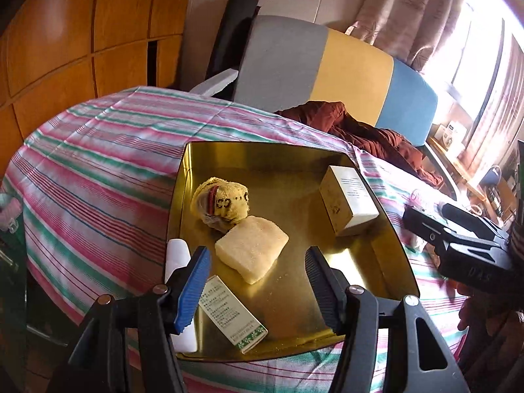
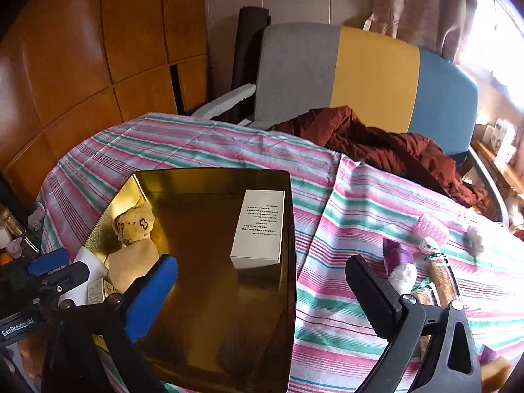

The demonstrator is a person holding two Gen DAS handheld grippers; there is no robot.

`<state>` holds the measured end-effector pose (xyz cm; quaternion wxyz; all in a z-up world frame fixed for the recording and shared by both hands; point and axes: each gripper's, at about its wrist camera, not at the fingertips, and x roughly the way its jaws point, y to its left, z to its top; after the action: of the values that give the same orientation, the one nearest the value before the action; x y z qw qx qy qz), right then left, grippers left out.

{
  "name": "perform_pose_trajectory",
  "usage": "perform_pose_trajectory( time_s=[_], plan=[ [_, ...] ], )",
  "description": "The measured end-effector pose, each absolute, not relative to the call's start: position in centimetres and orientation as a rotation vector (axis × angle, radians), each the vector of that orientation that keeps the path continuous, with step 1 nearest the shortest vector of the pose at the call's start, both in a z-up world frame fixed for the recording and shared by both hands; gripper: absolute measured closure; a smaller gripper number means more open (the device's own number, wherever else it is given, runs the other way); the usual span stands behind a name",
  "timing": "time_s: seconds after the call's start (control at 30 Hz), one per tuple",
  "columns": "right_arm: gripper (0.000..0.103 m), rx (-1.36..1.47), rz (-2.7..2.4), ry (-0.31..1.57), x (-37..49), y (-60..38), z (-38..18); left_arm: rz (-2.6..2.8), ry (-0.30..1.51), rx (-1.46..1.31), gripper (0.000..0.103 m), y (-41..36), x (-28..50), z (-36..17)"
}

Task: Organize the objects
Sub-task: 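Carry the doll into the gold tray with left gripper while right gripper places the paper box there, then move both grippers away from the tray toward the remaining items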

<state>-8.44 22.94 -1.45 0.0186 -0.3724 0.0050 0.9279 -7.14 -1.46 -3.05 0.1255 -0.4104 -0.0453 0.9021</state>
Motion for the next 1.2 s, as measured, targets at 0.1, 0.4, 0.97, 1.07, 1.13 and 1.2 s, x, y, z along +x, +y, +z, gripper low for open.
perform_pose_trajectory(
  time_s=[0.1, 0.4, 0.97, 1.07, 1.13, 1.2],
  plan=[
    [0.0, -1.148, 2.869, 0.026, -7.5, 23.0, -1.5, 2.677, -0.059, -1.171, 0.042, -0.7, -6.4, -2.6],
    [0.0, -0.886, 2.9, -0.041, -2.9, 23.4, 0.3, 2.728, 0.055, -1.098, 0.041, 0.8, -4.7, -1.8],
    [0.0, -1.051, 2.738, 0.336, -0.5, 30.2, -3.1, 2.549, 0.128, -1.131, 0.039, 4.8, -3.1, -3.4],
    [0.0, -1.08, 2.712, 0.378, 0.2, 31.2, -4.1, 2.505, 0.12, -1.138, 0.036, 5.4, -2.9, -3.6],
    [0.0, -1.085, 2.694, 0.377, 0.8, 31.9, -4.5, 2.474, 0.114, -1.139, 0.036, 5.9, -2.7, -3.7],
    [0.0, -1.097, 2.676, 0.383, 1.2, 32.7, -4.8, 2.456, 0.117, -1.146, 0.036, 6.4, -2.7, -3.8]
  ],
)
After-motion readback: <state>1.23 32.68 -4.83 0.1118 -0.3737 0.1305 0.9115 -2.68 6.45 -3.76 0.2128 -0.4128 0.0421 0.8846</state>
